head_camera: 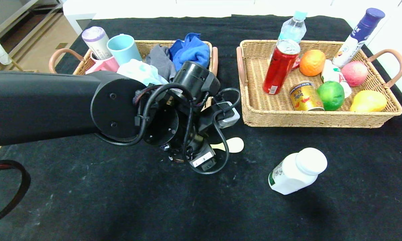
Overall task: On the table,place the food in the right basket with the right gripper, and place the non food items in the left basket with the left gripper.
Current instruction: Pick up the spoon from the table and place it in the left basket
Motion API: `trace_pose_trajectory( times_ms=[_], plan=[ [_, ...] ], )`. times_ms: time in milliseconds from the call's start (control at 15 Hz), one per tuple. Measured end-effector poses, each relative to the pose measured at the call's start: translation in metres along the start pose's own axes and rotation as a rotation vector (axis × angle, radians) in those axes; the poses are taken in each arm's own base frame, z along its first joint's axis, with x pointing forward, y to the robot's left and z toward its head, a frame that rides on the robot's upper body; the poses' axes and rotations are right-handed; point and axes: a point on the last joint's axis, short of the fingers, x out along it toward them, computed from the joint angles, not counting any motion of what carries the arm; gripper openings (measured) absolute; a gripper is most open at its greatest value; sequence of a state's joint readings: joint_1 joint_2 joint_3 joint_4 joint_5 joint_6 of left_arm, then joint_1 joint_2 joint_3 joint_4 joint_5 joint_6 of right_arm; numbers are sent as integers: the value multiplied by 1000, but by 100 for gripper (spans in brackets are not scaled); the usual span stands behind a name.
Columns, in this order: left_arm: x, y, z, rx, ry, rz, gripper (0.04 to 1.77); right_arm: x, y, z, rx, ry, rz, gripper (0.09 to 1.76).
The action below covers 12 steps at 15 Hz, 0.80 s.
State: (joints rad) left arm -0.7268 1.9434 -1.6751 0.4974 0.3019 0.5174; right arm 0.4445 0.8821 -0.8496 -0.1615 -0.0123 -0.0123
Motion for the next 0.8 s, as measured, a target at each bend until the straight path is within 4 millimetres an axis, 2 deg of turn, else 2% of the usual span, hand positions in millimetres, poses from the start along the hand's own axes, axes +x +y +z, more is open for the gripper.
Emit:
trace_pose_trajectory(
  times_ms=[200, 467, 667, 733, 800],
  plan=[
    [2, -1, 0, 1, 5, -3, 171, 0, 0, 0, 0, 1, 0, 171],
    [4, -4, -2, 6, 16, -14, 110, 0, 0, 0, 0, 0, 0, 171],
    [4, -5, -3, 7, 21, -17, 80, 0, 0, -1, -1, 2, 0, 171],
    [4, -6, -3, 8, 22, -18, 65, -1, 0, -1, -1, 1, 0, 171],
    [5, -6, -3, 8, 24, -18, 17, -1, 0, -1, -1, 2, 0, 171]
  ],
)
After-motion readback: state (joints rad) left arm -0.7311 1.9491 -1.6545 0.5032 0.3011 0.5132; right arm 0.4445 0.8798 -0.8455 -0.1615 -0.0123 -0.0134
